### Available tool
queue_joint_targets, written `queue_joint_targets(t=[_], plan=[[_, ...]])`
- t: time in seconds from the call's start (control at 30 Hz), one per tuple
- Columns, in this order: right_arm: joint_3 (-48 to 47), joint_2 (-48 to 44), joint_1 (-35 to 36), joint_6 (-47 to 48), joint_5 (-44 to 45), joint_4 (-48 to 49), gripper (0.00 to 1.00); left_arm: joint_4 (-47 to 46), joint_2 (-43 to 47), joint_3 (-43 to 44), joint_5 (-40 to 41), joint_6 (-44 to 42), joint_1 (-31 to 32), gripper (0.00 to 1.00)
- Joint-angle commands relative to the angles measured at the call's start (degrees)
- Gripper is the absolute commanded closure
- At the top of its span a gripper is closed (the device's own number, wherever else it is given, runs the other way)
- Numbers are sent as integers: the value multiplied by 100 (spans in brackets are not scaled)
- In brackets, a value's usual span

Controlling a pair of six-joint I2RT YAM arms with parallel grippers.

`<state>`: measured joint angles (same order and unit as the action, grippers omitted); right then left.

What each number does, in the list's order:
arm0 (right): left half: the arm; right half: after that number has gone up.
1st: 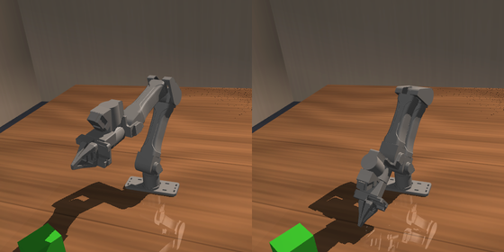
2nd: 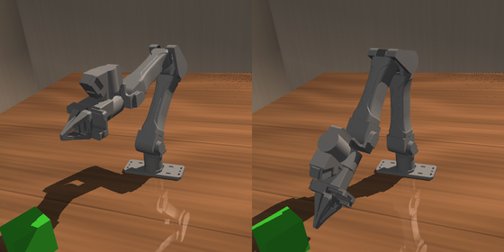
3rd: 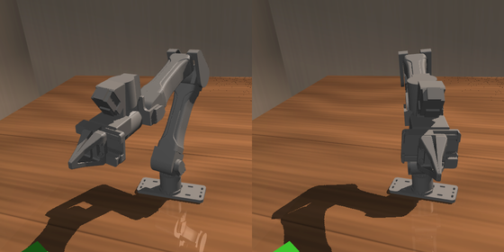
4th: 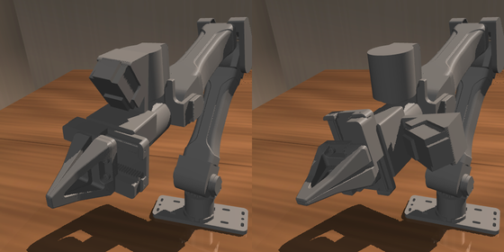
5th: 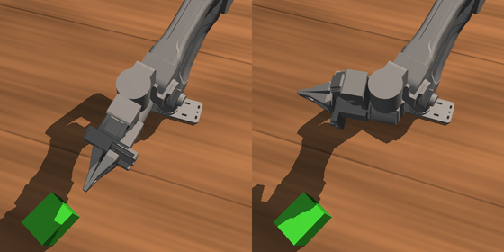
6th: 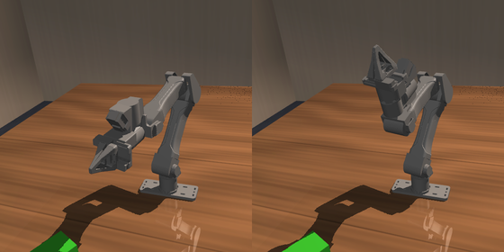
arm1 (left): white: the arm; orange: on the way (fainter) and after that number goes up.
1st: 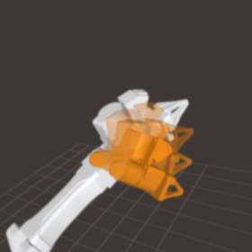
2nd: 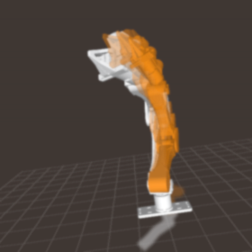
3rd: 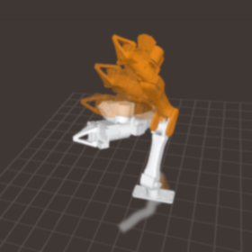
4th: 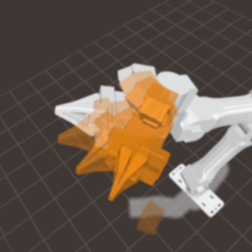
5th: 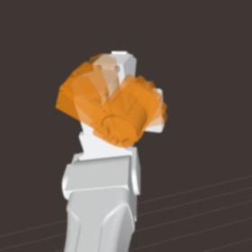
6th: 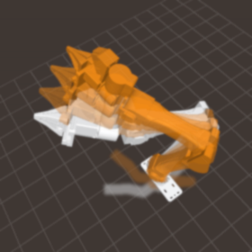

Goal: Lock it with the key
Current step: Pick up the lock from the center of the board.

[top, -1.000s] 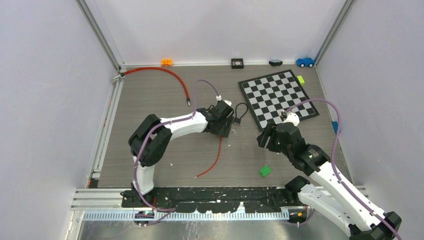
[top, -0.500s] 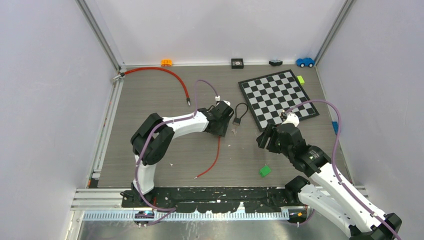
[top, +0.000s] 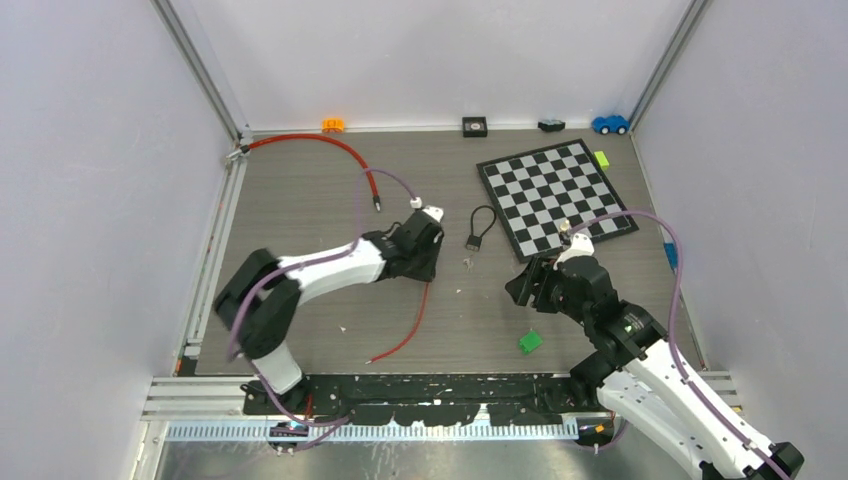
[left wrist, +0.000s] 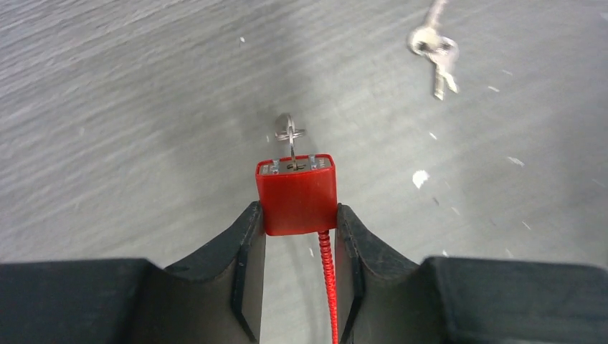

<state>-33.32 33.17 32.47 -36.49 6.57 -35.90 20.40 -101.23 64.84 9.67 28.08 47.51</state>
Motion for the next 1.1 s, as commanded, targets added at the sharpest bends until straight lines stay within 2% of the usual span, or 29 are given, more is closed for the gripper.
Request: queue_joint_targets(t=[0.0, 0.13, 0.23, 0.37, 0.53, 0.6, 0.8, 0.9, 0.97, 1.0, 1.07], plan=[[393, -500, 5, 228, -1321, 1211, 32, -1193, 1671, -750, -612, 323, -40, 100], [1031, -871, 12, -203, -2006, 2930, 31, -1618, 2851, -1372, -593, 1258, -51, 100], [1317, -746, 35, -551, -2128, 4101, 30, -1954, 3556, -1829, -389, 2036, -51, 100], [1148, -93, 515, -509, -1748, 4590, 30, -1965, 4293, -2192, 25, 2735, -50, 100], [626, 1052, 2237, 708, -370, 5015, 29, -1406, 4862, -2217, 507, 3151, -48, 100], [455, 1515, 2652, 977, 14, 5321, 28, -1219, 5040, -2208, 642, 3252, -48, 100], [130, 2560, 2825, 919, 212, 6031, 32, -1103, 5291, -2284, 602, 3346, -48, 100], [-44, 2847, 2835, 950, 188, 6103, 39, -1120, 5361, -2362, 558, 3377, -48, 100], [-122, 2971, 2840, 938, 117, 6116, 49, -1162, 5391, -2423, 531, 3402, -48, 100], [-136, 3014, 2843, 922, 72, 6155, 56, -1199, 5423, -2466, 527, 3411, -48, 100], [-148, 3073, 2844, 907, -79, 6204, 84, -1312, 5490, -2526, 517, 3413, -48, 100]])
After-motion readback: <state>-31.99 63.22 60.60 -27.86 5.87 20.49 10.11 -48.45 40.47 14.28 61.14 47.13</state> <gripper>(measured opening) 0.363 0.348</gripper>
